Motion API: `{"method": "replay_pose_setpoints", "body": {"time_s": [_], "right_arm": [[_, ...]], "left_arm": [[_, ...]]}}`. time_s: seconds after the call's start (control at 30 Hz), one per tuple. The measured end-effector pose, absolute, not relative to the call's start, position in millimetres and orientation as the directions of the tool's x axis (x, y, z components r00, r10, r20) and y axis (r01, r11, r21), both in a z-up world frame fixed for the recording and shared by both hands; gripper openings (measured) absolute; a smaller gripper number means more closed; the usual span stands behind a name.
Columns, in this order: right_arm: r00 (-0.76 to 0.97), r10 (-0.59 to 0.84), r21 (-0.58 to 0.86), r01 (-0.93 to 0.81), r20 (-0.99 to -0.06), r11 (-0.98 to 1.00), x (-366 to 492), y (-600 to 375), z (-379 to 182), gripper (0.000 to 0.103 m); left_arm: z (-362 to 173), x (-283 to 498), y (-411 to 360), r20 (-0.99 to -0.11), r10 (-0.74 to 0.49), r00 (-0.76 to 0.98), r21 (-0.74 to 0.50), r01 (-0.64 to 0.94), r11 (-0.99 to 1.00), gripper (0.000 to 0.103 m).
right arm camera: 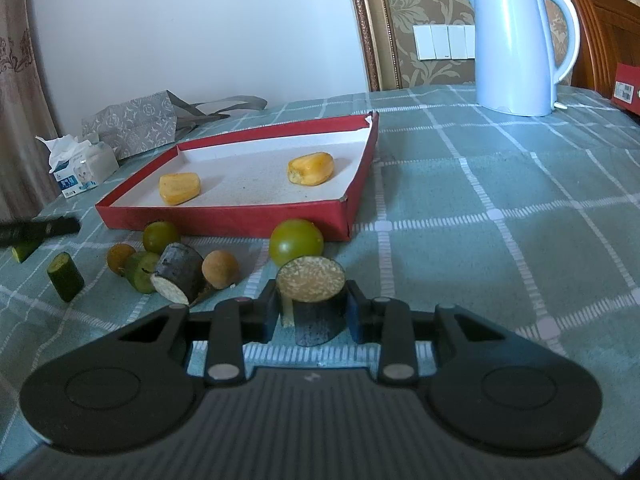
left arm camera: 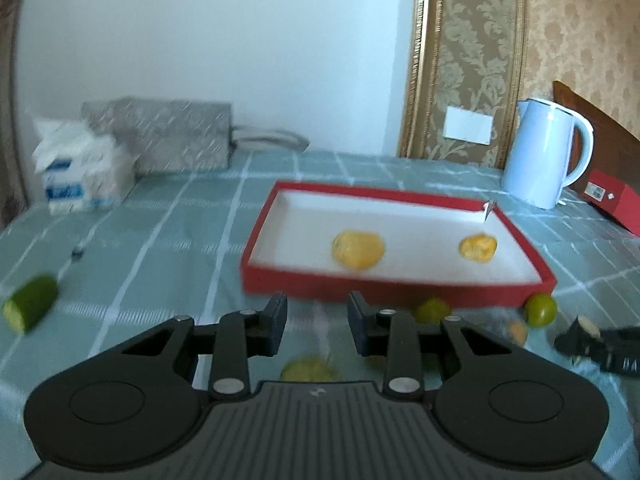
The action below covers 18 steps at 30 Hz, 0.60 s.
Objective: Organize fruits
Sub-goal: 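Carry the cucumber chunk with the left gripper into the red box and release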
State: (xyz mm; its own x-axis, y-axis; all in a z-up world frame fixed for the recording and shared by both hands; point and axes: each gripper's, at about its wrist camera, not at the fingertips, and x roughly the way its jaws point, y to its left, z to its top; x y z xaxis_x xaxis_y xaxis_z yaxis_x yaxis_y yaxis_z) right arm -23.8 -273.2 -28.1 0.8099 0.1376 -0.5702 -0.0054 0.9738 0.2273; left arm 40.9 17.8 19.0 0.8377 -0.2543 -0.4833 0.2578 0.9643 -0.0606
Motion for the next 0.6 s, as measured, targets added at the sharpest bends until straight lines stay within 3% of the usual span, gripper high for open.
{"method": "replay_pose_setpoints", "body": {"time_s": [0.43, 0.6], "right_arm": [[0.809, 0.138, 0.226, -0.007, -0.571, 0.974, -24, -275, -28, 0.032], [0.809, 0.136, 0.222, -0.007, -0.573, 0.975, -24, -275, -28, 0.032]], "left_arm": [[-2, 29, 29, -0.54, -0.244, 0.806, -0.103, 0.225, 0.969, 0.03], [-2, 22, 24, -0.523, -0.258, 0.812, -0.092, 0.248, 0.964, 0.055]]}}
